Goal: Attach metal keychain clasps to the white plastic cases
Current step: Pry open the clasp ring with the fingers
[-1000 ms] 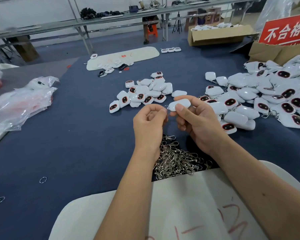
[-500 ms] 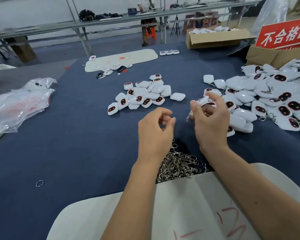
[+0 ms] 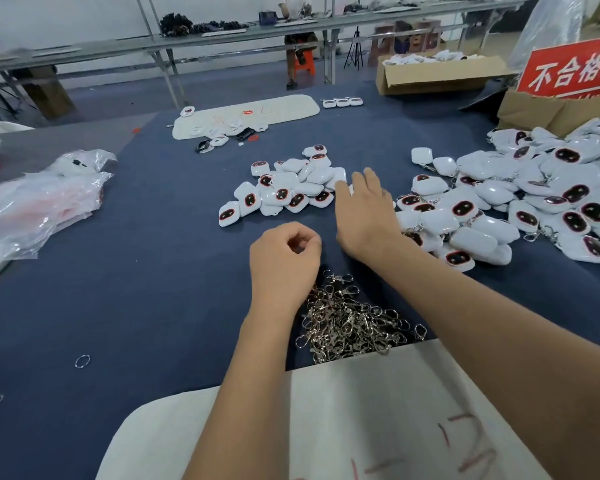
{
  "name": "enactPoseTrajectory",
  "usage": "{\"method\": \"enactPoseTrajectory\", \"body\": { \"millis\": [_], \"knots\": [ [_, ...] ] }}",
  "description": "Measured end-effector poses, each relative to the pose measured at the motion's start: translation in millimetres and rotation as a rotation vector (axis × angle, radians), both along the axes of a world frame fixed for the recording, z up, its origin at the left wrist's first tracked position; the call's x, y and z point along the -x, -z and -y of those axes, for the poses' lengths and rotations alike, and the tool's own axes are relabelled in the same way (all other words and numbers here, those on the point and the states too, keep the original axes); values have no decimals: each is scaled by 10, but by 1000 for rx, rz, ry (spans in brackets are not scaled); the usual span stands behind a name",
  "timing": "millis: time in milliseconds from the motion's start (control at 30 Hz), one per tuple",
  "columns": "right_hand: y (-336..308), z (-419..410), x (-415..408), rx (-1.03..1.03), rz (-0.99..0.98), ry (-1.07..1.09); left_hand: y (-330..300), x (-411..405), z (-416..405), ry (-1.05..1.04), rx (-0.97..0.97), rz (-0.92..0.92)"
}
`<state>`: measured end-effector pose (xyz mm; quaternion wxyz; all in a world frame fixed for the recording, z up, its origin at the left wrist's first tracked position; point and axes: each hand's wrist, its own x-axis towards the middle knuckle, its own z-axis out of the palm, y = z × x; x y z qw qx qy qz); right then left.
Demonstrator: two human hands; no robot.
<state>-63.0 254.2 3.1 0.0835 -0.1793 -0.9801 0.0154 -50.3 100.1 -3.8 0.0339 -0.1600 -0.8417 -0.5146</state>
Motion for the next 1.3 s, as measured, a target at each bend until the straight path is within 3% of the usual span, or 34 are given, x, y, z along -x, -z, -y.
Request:
{"method": "enactPoseTrajectory", "body": {
  "millis": [100,233,333,433,533,700,833,1067,1300],
  "knots": [
    [-20,0,89,-64,132,30,-13,40,62,145,130,-6],
    [-37,94,-13,-116,6,-100,-25,7,95,353,330,-19],
    [-22,100,-212,-53,-78,-223,-42,13,104,374,339,-41],
    [-33,111,-454,187,-315,-226,-24,31,110,375,367,-26],
    [-7,179,-648,478,-517,-144,3,51,113,291,238,-20],
    [73,172,-774,729,-501,-192,-5,38,71,232,-75,-9],
    [89,133,-780,767,-455,-238,39,17,30,228,-74,-14],
    [176,65,-733,855,-632,-164,47,45,32,213,-151,48],
    [206,51,-710,862,-673,-127,46,42,20,170,-250,96]
  ]
}}
